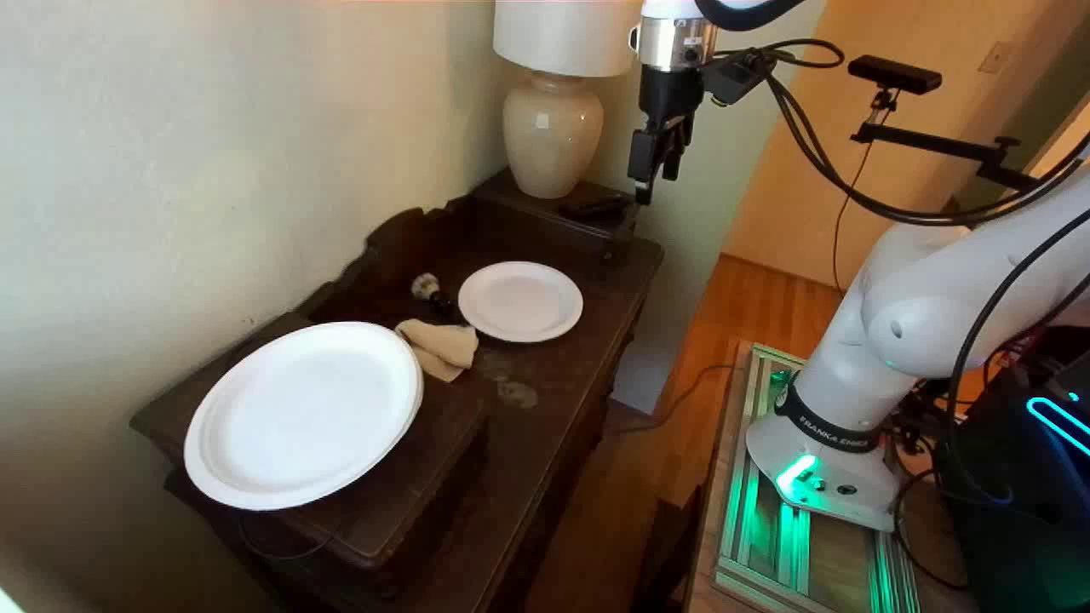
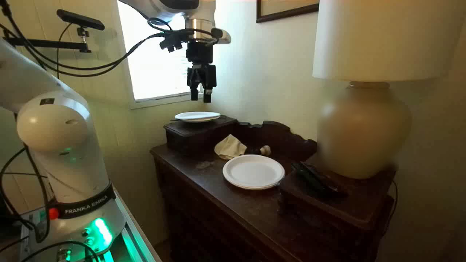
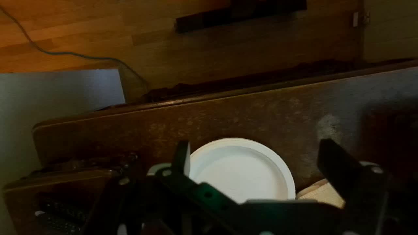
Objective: Use the towel to wipe the plate on the right.
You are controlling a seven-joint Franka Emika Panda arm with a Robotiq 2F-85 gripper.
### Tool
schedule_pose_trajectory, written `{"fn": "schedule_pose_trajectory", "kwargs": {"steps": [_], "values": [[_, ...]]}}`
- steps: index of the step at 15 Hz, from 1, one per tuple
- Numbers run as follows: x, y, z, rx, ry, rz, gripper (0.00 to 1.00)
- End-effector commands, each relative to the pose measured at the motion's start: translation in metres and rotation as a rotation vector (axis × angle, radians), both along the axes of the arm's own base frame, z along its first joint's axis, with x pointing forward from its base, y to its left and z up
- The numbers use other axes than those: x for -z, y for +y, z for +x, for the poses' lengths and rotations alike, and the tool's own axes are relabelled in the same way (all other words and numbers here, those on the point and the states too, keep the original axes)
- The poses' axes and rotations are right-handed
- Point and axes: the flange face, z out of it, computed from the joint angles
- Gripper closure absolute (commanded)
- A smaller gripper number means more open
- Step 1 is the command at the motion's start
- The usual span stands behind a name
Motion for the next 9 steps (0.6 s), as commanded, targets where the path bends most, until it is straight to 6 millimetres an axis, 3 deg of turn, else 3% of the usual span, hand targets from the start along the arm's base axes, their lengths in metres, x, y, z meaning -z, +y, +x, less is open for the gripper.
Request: {"fn": "schedule_pose_trajectory", "kwargs": {"steps": [1, 5, 9], "values": [[-0.001, 0.0, 0.0, 0.0, 0.001, 0.0, 0.0], [-0.001, 0.0, 0.0, 0.0, 0.001, 0.0, 0.0], [0.023, 0.001, 0.048, -0.004, -0.05, -0.019, 0.0]]}}
